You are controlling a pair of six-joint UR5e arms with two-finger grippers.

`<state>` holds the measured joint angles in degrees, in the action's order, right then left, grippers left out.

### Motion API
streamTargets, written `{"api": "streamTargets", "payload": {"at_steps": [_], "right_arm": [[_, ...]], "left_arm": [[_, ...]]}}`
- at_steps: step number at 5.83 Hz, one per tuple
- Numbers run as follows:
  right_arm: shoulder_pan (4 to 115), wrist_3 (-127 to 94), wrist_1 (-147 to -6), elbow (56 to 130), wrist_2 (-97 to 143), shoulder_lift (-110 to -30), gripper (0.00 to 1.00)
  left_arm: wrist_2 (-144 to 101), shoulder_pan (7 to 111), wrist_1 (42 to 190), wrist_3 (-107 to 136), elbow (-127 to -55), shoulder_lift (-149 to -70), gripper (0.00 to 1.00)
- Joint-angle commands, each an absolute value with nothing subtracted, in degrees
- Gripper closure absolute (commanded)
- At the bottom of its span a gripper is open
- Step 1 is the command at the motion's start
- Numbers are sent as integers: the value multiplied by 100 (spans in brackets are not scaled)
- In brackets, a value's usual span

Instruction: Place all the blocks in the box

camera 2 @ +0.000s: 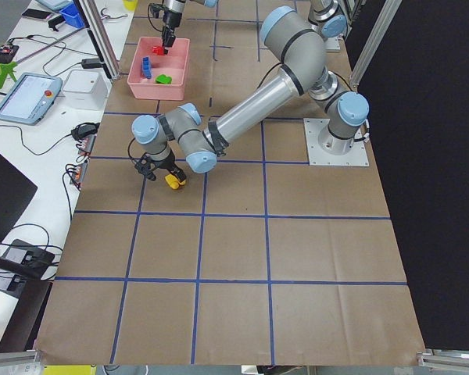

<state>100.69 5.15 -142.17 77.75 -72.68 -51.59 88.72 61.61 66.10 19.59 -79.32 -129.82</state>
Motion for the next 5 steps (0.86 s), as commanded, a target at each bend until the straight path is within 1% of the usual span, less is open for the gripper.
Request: {"api": "streamTargets", "payload": {"at_steps": [1,2,3,4,5], "right_arm": [[10090,527,-14212,7769,-7304,-5185,0],[10003,553,-13890,7761,-7408,-5281,0],[9776,597,-12312,7778,-8297,-5874,0],[9539,1120,-11217,7787,-8593,-6271,0],[9397,1290,-10066,7787,-8665,-6728,0]], "left_arm": [[8851,6152,6196,1846,-8173,-13034,1],[8851,6135,6196,1837,-8322,-12982,1],[8859,6135,6240,1837,-8332,-12947,9],[8894,6126,6284,1820,-8271,-12946,38],[8886,6126,6432,1785,-8210,-12920,55]]}}
